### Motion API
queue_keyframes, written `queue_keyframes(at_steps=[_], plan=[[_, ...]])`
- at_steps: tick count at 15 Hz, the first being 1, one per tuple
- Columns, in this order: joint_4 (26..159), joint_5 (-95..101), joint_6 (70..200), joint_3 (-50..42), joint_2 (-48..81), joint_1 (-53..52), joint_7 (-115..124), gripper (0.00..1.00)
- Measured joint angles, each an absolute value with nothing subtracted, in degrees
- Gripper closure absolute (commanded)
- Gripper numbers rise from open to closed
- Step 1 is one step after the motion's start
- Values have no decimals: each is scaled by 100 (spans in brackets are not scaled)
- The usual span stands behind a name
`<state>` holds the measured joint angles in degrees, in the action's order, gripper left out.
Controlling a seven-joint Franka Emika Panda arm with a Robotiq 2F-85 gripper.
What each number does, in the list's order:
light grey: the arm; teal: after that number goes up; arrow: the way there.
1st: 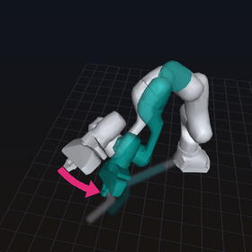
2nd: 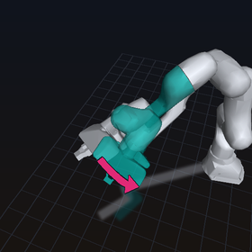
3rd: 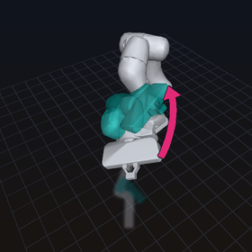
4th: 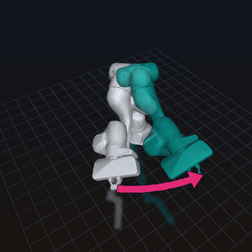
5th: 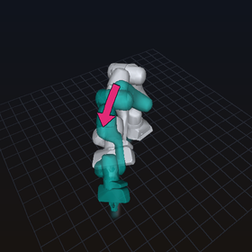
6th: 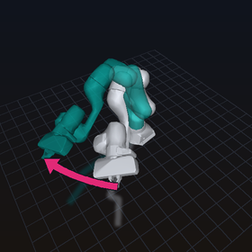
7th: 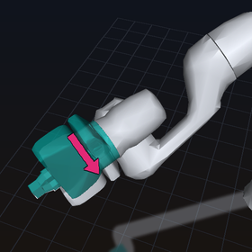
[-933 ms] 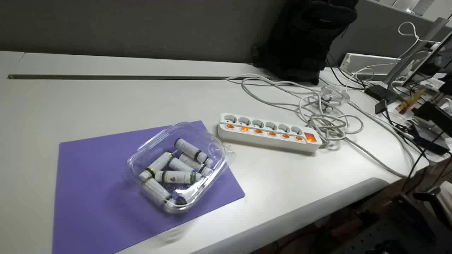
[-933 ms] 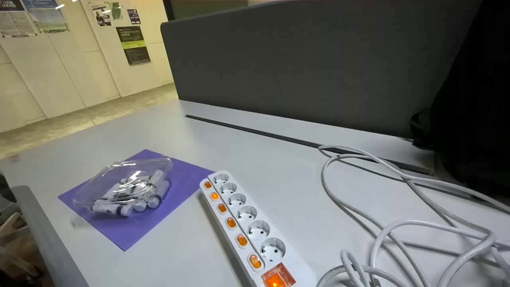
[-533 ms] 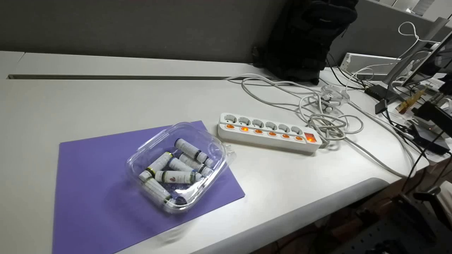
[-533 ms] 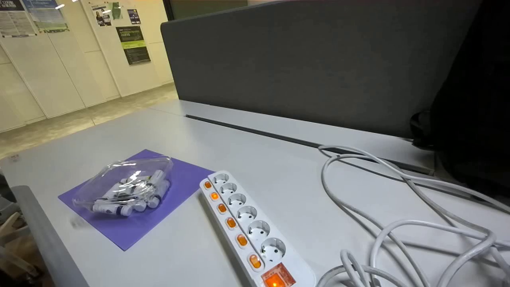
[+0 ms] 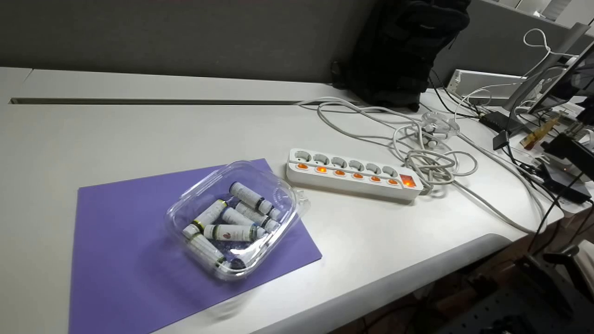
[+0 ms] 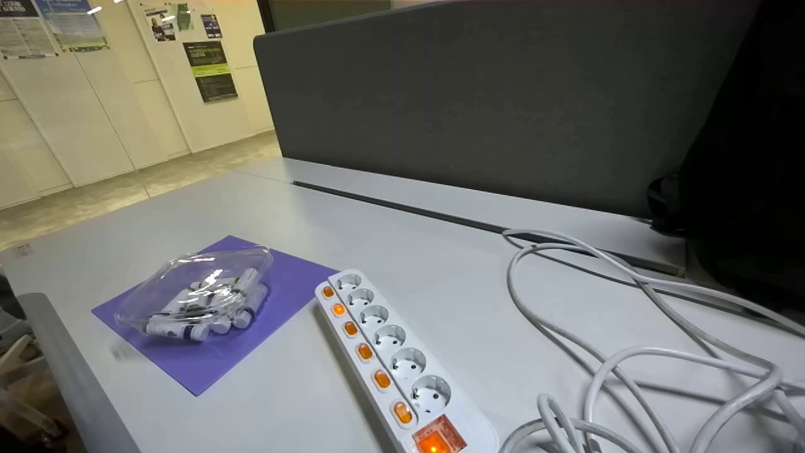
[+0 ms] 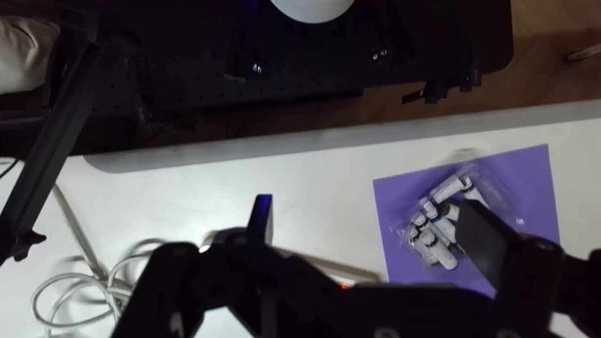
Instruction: Turn on the third switch from the left
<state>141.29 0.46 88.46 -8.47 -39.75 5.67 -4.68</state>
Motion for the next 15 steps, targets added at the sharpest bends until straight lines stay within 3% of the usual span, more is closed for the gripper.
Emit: queue_keyframes(at_steps=[6,7,9,15], plan=[[14654,29,11305,-768,-3638,568,-454,0],[14720,20,11720,-768,-3473,569,-447,25],[14820,-24,12512,-768,-3095,568,-433,33],[14875,-300,14411,-767,-1755,555,-413,76]])
